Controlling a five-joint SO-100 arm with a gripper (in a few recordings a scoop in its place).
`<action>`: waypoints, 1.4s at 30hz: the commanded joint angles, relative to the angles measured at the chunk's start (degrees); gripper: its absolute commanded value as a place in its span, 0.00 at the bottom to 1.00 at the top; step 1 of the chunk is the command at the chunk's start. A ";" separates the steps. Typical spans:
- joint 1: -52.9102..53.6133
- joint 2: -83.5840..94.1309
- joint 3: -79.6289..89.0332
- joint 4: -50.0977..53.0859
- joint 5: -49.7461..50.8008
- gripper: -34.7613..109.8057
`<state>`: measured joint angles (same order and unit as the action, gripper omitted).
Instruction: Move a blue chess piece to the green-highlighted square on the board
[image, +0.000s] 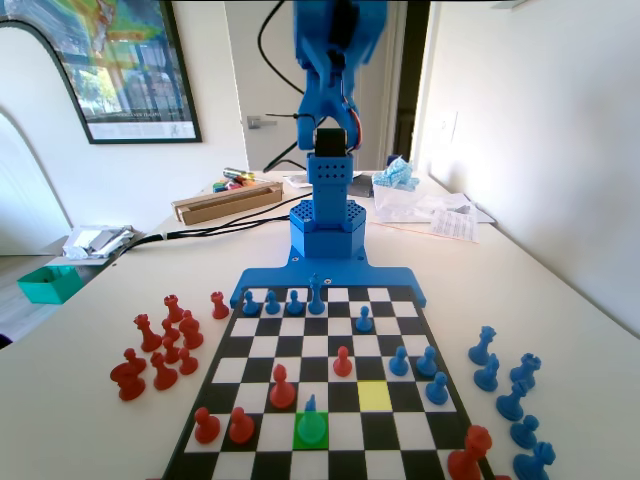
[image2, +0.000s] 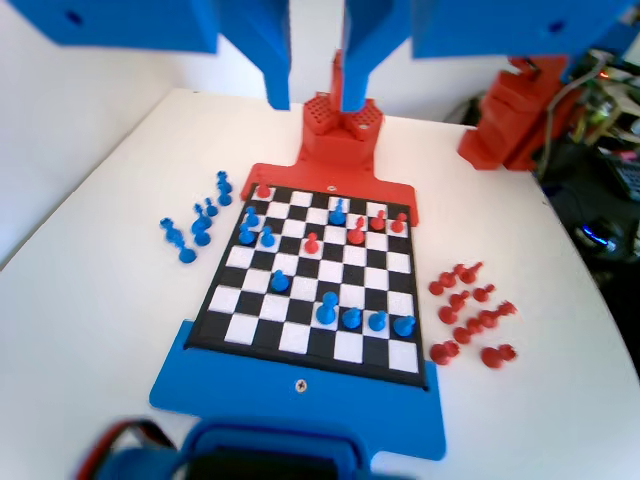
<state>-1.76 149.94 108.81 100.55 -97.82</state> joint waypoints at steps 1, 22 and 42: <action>-0.09 8.00 7.21 -2.29 -2.11 0.29; 3.52 23.20 16.17 -10.11 -3.25 0.25; 3.87 25.14 16.17 -10.55 -2.81 0.25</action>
<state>1.76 174.90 124.54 91.05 -100.20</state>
